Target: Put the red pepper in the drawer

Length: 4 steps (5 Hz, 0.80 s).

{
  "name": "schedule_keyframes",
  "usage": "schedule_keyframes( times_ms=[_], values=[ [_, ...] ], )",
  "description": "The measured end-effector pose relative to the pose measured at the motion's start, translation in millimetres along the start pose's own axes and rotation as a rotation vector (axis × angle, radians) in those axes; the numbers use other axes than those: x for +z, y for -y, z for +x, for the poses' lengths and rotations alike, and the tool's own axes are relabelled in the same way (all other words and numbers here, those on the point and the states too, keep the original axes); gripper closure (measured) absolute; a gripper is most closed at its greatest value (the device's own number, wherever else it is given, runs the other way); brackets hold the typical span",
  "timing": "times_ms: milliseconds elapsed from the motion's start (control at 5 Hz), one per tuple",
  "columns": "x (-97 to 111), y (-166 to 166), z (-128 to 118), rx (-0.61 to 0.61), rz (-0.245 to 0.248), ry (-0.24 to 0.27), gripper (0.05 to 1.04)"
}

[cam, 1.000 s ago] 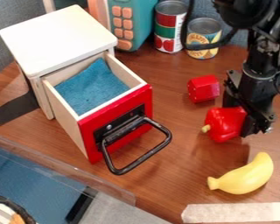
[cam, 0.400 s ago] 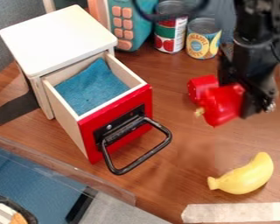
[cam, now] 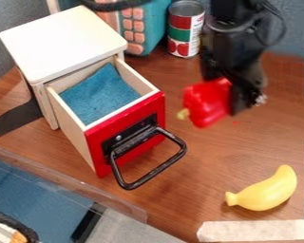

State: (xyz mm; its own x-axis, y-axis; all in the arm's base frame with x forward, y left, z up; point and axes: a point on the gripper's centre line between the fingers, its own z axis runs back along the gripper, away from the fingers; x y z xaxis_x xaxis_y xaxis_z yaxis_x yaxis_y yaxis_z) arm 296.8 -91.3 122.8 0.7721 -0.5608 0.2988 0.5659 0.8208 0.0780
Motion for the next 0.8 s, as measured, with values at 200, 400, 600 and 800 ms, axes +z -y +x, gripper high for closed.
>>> schedule_keyframes(
  times_ms=[200, 400, 600, 800],
  values=[
    [14, -13, -16, 0.085, 0.018, 0.004, 0.343],
    [27, -22, -30, 0.169, 0.031, 0.01, 0.343],
    [30, -31, -39, 0.26, 0.051, 0.001, 0.343],
    [38, -36, -50, 0.341, 0.084, 0.016, 0.343]
  ],
)
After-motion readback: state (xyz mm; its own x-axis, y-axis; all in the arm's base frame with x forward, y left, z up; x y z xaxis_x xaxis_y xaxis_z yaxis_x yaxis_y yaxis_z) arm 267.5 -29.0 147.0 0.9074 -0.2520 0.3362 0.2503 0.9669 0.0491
